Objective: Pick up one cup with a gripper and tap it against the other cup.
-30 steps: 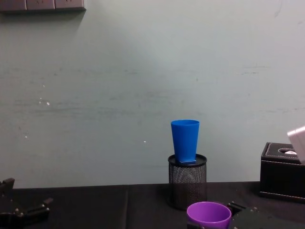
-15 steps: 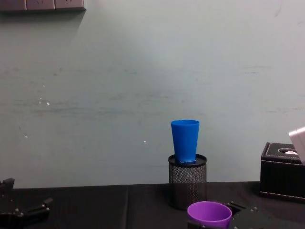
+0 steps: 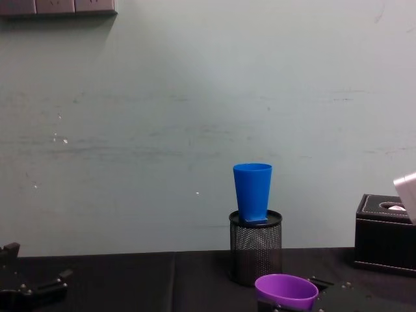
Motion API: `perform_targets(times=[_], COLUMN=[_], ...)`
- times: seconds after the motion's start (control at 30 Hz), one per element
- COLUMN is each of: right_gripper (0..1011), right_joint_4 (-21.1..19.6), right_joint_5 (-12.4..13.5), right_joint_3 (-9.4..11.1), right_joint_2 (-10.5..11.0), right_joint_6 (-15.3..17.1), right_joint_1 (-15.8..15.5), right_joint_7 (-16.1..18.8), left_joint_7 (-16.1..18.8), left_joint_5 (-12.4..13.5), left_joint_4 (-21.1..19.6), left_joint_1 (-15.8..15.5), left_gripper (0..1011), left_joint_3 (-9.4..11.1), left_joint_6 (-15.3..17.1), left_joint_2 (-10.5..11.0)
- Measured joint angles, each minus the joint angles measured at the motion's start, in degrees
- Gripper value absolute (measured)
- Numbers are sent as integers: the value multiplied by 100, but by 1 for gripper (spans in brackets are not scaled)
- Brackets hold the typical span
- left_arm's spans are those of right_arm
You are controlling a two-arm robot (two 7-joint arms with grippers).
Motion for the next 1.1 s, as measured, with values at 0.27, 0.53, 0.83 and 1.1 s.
perform_targets(times=[0.27, 0.53, 0.83, 1.1], right_gripper=[738, 738, 738, 738], right_joint_4=[-77, -643, -1462, -1851], right_joint_5=[-42, 19, 214, 323], right_joint_3=[-20, -2, 31, 7], right_joint_2=[39, 225, 524, 706], right_joint_6=[25, 470, 1120, 1523], right_joint_1=[7, -11, 73, 290], right_joint_7=[12, 19, -39, -125], left_joint_7=[0, 0, 0, 0], left_joint_5=[0, -1, 0, 0], left_joint_4=[0, 0, 0, 0], left_joint_1=[0, 0, 0, 0], left_gripper=[1005, 1005, 1005, 1005], left_joint_3=[0, 0, 0, 0], left_joint_6=[0, 0, 0, 0], left_joint_2=[0, 0, 0, 0])
